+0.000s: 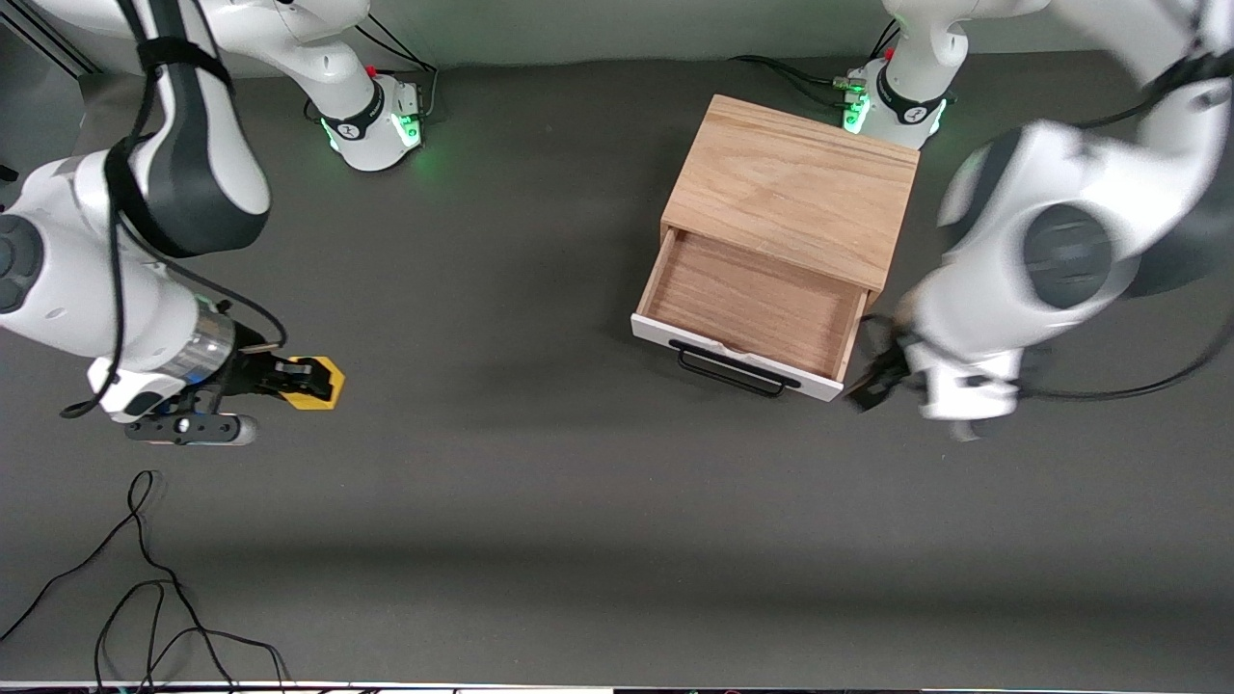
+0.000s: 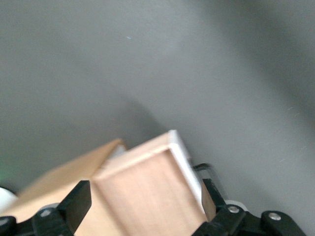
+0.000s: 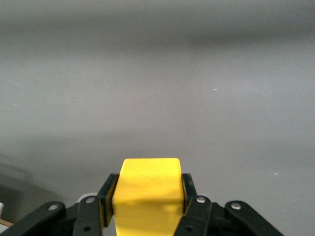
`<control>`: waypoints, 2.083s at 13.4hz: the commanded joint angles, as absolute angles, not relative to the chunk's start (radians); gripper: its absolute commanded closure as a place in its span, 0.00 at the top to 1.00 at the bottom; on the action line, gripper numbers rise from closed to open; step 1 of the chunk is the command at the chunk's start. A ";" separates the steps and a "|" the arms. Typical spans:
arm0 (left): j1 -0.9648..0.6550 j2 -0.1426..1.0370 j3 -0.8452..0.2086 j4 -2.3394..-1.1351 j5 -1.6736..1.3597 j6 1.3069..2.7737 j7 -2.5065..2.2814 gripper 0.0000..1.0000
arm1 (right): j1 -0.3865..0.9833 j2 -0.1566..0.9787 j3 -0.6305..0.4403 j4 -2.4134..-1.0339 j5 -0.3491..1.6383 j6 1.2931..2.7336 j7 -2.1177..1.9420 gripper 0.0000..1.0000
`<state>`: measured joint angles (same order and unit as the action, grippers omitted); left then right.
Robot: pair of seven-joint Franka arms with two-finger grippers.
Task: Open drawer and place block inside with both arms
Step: 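Pull the drawer open by its handle with the left gripper, then carry the yellow cube over the open drawer with the right gripper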
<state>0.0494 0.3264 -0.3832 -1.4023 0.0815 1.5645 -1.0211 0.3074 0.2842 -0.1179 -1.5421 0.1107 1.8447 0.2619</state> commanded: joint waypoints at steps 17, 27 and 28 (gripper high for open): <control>0.319 -0.009 -0.337 -1.632 0.048 1.520 -0.023 1.00 | 0.741 0.704 0.055 -1.053 0.110 1.779 1.124 0.00; 0.279 0.003 -0.321 -1.609 0.046 1.536 -0.011 1.00 | 0.824 0.818 0.101 -1.043 0.109 1.916 1.269 0.00; 0.209 0.003 -0.251 -1.605 0.046 1.534 -0.011 1.00 | 0.840 0.827 0.101 -1.043 0.107 1.919 1.270 0.00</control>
